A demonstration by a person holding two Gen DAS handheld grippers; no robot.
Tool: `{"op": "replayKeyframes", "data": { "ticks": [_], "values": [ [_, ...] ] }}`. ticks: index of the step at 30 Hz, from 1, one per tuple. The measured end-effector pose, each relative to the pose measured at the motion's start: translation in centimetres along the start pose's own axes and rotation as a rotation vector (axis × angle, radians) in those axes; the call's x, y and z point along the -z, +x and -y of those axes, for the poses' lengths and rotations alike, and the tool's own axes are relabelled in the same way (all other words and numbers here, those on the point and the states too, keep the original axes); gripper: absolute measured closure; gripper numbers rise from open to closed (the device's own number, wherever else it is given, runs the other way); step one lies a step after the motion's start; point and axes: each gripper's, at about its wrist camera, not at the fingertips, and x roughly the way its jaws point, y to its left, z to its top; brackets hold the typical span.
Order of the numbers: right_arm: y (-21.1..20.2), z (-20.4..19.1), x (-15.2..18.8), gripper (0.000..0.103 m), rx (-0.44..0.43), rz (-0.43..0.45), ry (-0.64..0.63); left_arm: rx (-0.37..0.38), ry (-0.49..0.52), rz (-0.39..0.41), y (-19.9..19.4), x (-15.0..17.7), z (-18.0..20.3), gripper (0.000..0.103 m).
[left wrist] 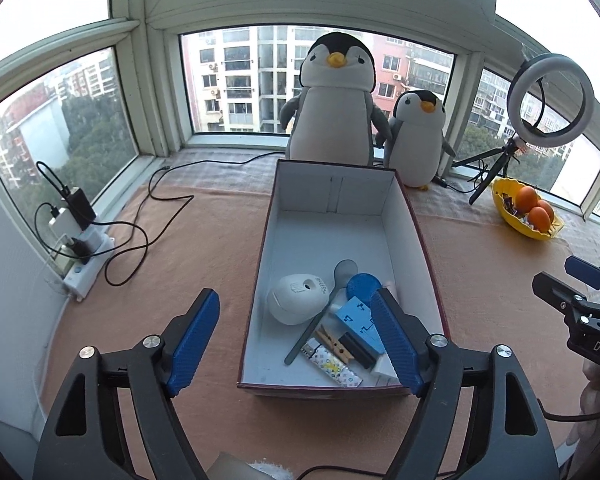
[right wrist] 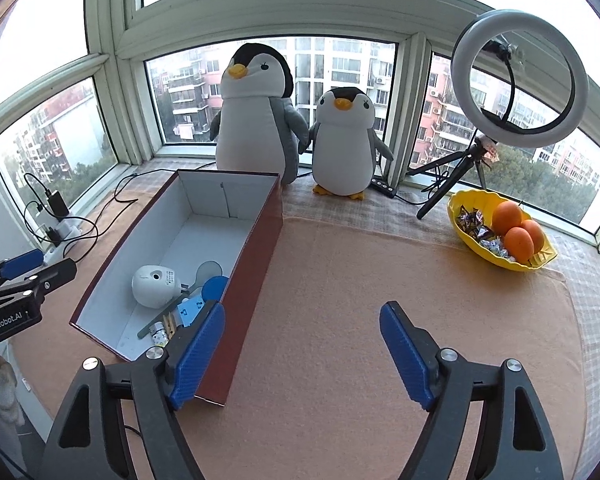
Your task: Organize rigid objects
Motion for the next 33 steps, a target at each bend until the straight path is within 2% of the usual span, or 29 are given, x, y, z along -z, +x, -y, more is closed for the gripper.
{"op": "replayKeyframes", "data": {
  "ticks": [33],
  "values": [
    [-0.07,-0.39,0.34,0.026,-0.003,-0.004,-0.007,0.005,0.028,-0.005,-0.41,0.09,0.88,0.024]
  ]
}}
